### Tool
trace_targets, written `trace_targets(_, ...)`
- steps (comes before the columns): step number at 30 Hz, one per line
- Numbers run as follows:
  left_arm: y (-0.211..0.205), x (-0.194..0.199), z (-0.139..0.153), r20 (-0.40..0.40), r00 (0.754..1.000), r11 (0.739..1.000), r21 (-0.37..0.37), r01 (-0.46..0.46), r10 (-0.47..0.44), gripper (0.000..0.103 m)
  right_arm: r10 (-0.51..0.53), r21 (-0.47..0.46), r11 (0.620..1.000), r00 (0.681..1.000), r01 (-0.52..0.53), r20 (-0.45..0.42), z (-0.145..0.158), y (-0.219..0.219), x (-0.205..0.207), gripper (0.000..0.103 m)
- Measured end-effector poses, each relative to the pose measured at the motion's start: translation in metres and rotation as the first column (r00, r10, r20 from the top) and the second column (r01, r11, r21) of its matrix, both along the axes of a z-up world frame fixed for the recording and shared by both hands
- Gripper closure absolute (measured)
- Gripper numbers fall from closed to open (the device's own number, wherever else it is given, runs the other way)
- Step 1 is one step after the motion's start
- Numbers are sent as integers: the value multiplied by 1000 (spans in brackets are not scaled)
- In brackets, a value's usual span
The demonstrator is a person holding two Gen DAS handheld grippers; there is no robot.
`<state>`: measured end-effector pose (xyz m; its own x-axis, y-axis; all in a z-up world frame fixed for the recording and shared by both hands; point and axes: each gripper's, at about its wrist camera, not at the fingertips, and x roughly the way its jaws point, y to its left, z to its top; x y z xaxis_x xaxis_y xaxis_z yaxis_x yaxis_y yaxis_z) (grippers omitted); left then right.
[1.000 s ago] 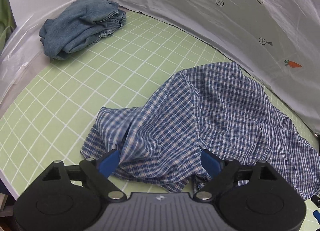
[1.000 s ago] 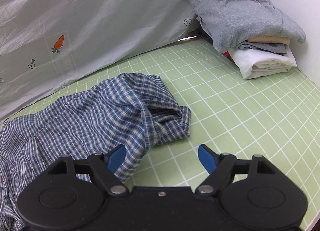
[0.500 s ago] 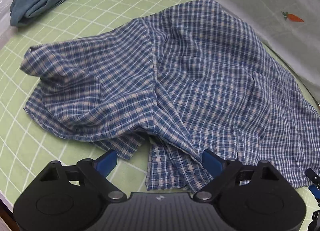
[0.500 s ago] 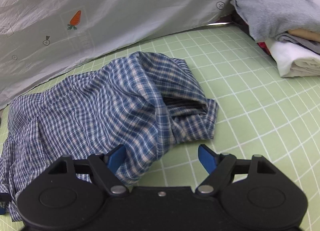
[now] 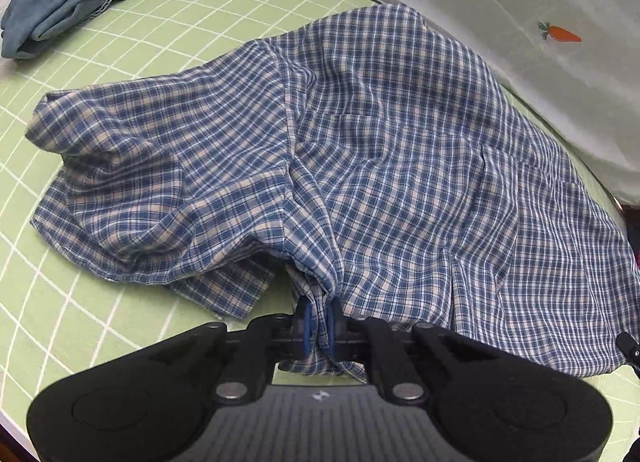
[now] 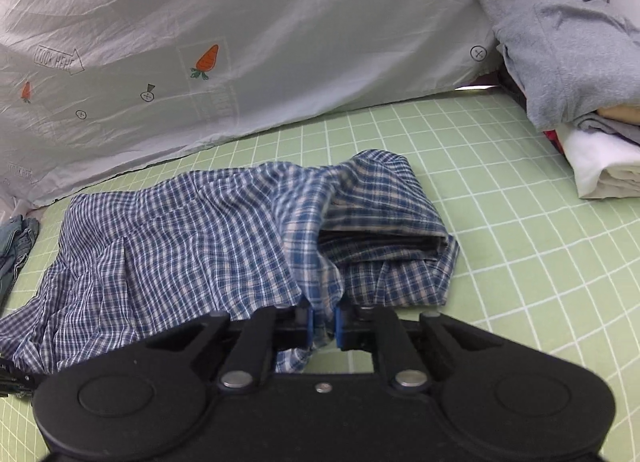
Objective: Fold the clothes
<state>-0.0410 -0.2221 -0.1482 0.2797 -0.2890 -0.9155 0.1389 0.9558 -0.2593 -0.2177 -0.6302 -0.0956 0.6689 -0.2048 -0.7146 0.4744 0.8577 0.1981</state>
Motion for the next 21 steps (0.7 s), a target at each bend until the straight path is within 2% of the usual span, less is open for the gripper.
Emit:
trace_targets(6,45,-19,29,69,998,999,-46,16,-12,95,-16,-11,1000,999,16,31,26,39,-42,95)
trace_targets(10,76,-27,70,131,991,996,-84,31,-19,96,-31,11,999,996,30,86,58,61,-66,95)
trace_targets(13,78,-16,101,223,974,994,-97,51,-29,96,-39,-1,999,988,40,152,85,74,-74,95)
trace_targets(17,77,11,130,334,941,988,-122,92,-46,96,-35,-45,998,973,46,228,108,76,-54,95)
trace_targets(21,65,48,139,399,915,984,-129,126,-65,96,-2,-130,991,966,37,258,120,70,-8,95)
